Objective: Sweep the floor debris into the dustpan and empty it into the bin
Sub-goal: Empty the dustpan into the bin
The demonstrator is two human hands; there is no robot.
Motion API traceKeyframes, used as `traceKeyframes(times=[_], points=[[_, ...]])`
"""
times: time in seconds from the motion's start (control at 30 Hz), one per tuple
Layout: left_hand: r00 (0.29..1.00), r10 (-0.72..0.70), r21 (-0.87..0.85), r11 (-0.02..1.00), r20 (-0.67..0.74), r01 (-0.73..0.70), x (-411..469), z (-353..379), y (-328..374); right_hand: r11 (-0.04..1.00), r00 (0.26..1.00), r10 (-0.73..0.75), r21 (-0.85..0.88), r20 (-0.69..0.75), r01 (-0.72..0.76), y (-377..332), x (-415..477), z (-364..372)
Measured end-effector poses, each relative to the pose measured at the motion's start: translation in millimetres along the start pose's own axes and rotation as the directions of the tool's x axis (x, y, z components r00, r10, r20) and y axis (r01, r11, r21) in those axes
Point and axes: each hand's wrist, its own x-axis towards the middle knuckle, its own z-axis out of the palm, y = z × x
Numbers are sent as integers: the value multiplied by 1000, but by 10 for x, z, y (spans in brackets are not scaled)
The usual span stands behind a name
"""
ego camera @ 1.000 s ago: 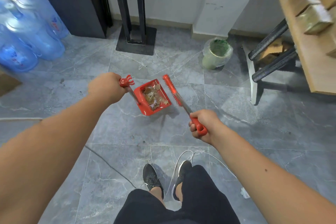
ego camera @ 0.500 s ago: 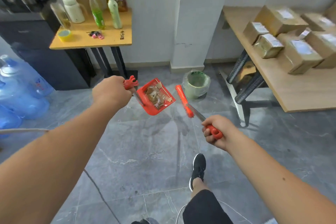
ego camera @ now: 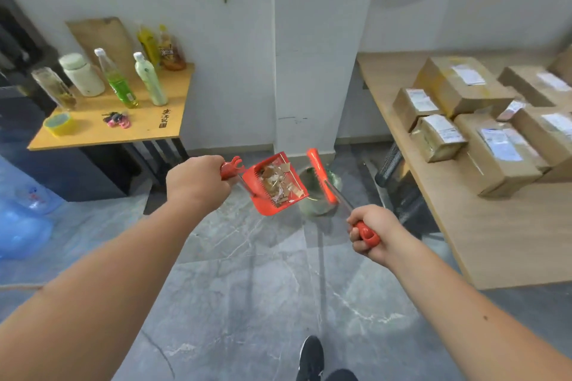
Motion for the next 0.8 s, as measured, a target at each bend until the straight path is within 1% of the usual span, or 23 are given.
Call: traceKeyframes(times=[0.17,0.37,0.5,0.63,0.8], points=[[997,80,33,996,0,-80,441,124,452,1000,1000,-4,-13,7,4,-427,413,-250],[974,228,112,968,-6,-226,923,287,767,1000,1000,-11,-5,-9,11,-646,846,-312],[942,333,161,928,42,-336,1194,404,902,1000,999,-20,-4,-45,20,-702,1063,-310],[912,401,232,882,88,-410,1423,558,923,999,998,-7,31,-60,9,-696,1230,-300],[841,523,260,800,139,-541,1637,657,935,996,998,18,89,-63,-13,-657,1375,-266]])
